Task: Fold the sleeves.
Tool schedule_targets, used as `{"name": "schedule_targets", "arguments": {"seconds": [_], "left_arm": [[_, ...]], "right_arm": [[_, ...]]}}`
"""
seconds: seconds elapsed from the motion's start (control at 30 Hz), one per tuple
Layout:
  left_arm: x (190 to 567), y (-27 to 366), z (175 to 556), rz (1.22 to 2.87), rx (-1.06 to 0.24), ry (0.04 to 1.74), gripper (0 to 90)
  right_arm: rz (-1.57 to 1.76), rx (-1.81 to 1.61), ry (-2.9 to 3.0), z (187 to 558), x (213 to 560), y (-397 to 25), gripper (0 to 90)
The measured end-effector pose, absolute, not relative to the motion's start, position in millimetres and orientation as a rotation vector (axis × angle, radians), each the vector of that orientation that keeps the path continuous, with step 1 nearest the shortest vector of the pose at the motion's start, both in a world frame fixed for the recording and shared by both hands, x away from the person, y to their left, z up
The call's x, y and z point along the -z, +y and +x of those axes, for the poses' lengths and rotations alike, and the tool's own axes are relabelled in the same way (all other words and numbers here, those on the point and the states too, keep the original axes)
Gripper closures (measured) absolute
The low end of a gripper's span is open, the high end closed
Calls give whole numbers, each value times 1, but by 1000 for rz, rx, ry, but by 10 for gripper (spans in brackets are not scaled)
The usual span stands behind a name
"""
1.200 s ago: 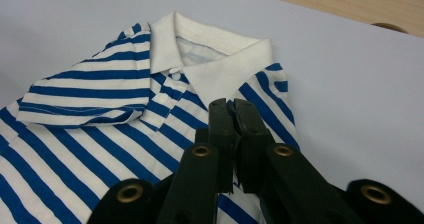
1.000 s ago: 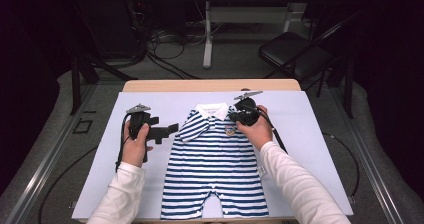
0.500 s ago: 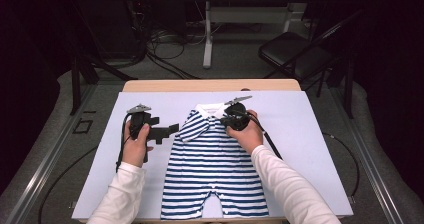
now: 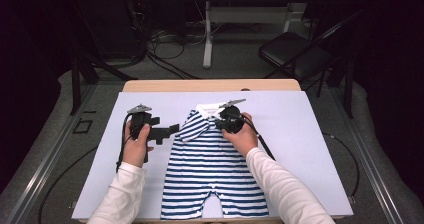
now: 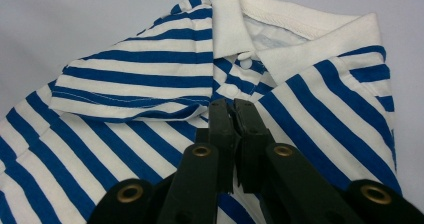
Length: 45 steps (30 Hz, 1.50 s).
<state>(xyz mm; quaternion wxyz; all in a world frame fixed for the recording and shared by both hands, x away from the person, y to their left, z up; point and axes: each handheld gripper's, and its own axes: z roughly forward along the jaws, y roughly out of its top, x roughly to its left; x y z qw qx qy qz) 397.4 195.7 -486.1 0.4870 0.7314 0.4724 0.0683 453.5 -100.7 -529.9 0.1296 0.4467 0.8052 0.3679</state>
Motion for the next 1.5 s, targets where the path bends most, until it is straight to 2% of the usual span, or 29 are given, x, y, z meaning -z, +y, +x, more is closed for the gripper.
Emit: {"name": "schedule_targets", "arguments": {"seconds": [1.2,1.5], "left_arm": [[489,194,399,1792,-160,1152,5],[489,194,399,1791,-162,1155,5]], "right_arm": [[1399,-1075,2296,464,550,-92,873],[1363,-1079,2299,462,548,-92,774]]}}
